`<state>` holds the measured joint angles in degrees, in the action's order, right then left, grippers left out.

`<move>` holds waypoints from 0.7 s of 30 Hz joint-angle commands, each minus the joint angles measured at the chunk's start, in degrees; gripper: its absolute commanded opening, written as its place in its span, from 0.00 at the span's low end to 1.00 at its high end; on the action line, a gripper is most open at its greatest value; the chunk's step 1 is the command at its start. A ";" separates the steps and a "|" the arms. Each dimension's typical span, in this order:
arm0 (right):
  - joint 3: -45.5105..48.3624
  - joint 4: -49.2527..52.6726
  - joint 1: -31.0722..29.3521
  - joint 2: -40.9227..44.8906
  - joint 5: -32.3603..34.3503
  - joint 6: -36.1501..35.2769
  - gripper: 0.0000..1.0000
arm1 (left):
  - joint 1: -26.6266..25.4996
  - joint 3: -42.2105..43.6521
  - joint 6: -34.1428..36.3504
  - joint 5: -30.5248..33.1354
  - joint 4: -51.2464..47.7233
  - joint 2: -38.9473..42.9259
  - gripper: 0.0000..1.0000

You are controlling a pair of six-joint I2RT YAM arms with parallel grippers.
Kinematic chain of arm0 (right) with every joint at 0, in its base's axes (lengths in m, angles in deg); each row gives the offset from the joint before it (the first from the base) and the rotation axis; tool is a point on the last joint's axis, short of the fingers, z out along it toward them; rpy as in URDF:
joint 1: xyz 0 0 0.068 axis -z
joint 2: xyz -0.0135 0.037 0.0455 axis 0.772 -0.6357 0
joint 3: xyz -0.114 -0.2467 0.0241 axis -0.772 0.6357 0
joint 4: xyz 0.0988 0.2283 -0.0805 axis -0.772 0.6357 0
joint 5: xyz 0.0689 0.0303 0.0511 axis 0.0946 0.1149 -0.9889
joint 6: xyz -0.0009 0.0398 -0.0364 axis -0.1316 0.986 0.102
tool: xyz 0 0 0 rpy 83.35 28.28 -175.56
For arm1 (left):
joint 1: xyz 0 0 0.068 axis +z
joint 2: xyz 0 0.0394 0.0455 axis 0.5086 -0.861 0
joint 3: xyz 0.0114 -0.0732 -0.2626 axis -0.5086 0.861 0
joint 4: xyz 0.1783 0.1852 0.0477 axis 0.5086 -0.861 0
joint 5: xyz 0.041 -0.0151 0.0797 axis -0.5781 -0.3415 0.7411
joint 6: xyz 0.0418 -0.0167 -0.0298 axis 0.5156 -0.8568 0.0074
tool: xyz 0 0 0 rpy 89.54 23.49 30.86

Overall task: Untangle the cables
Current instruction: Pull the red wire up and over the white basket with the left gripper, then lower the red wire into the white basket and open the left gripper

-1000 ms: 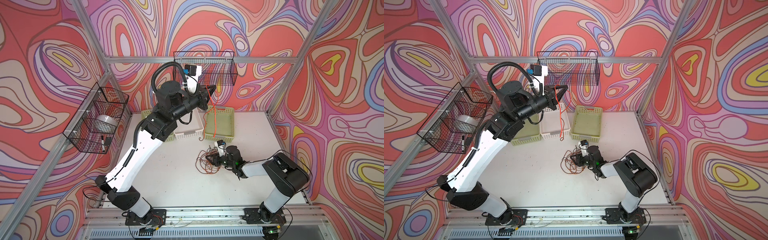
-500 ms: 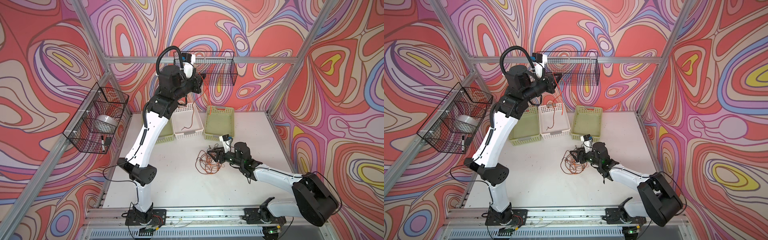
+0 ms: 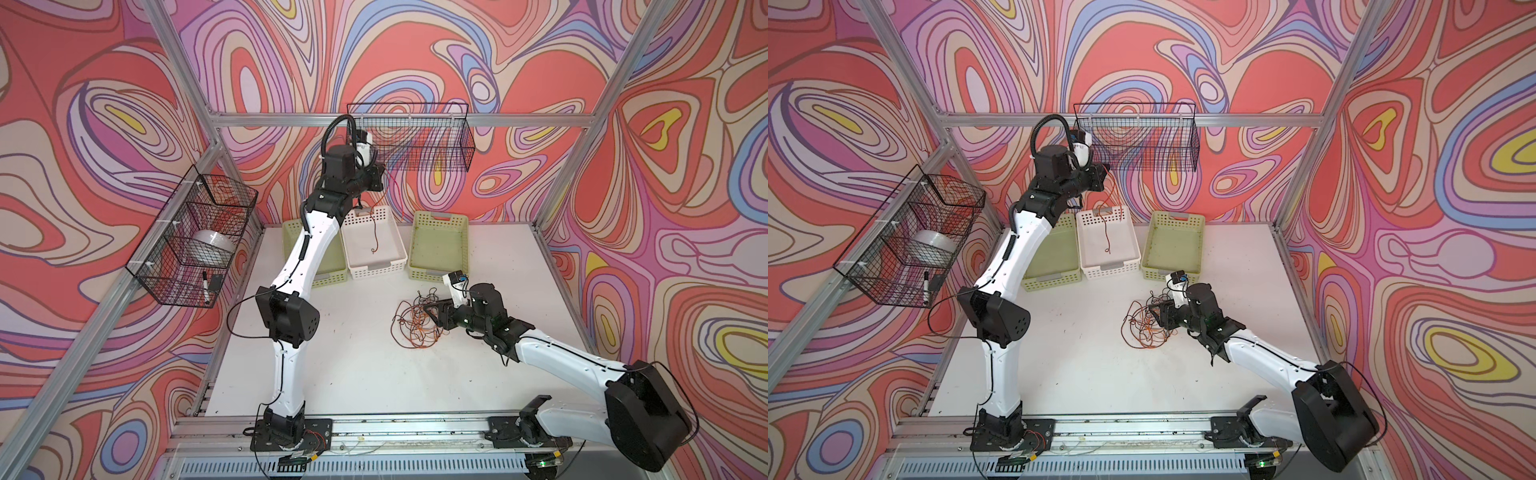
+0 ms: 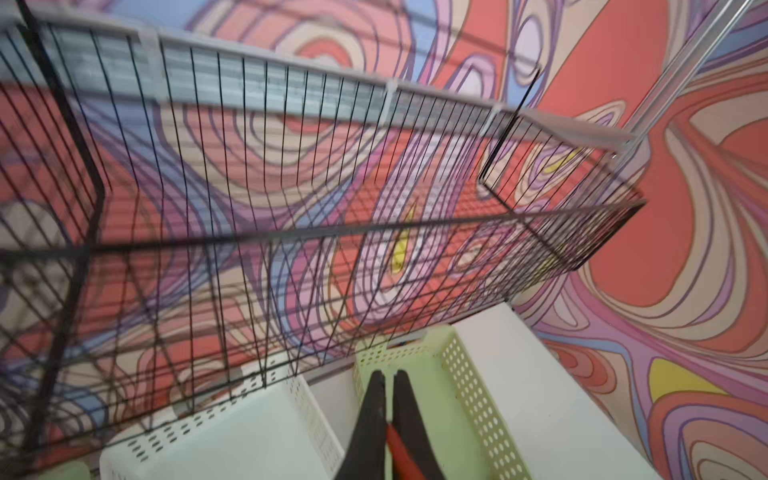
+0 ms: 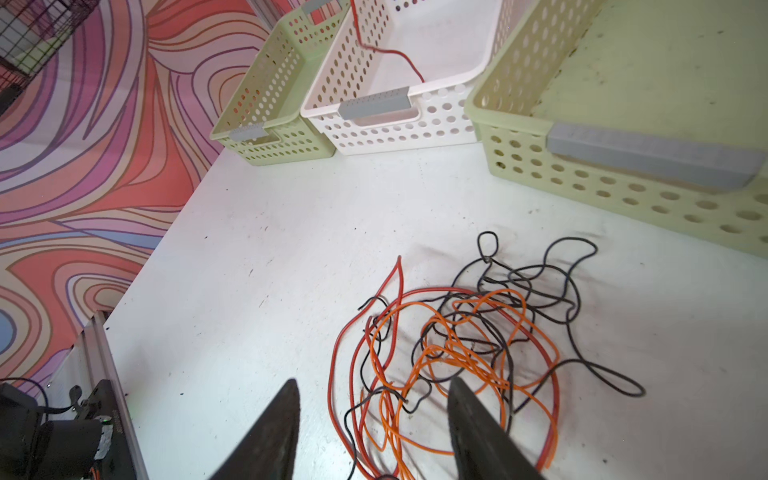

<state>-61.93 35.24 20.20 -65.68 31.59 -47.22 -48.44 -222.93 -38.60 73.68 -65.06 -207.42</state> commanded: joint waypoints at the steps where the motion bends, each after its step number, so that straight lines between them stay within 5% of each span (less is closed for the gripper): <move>1: -1.31 6.57 0.18 1.34 5.29 0.07 0.56 | 0.82 6.66 -1.25 2.20 1.47 -2.49 0.00; 6: -3.80 12.62 0.18 1.02 8.20 -0.03 0.56 | 1.03 16.43 -1.68 6.34 2.25 -3.43 0.00; 13: -6.03 16.07 0.18 -1.52 9.27 -0.24 0.54 | 2.17 12.19 -7.22 12.56 -8.27 -10.48 0.00; 21: -4.23 15.18 0.18 -0.28 9.62 1.09 0.54 | 3.27 16.56 -11.75 12.88 -5.24 -9.57 0.00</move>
<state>-66.93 49.82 20.20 -66.56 40.14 -46.93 -45.55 -207.17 -47.08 84.79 -70.09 -218.61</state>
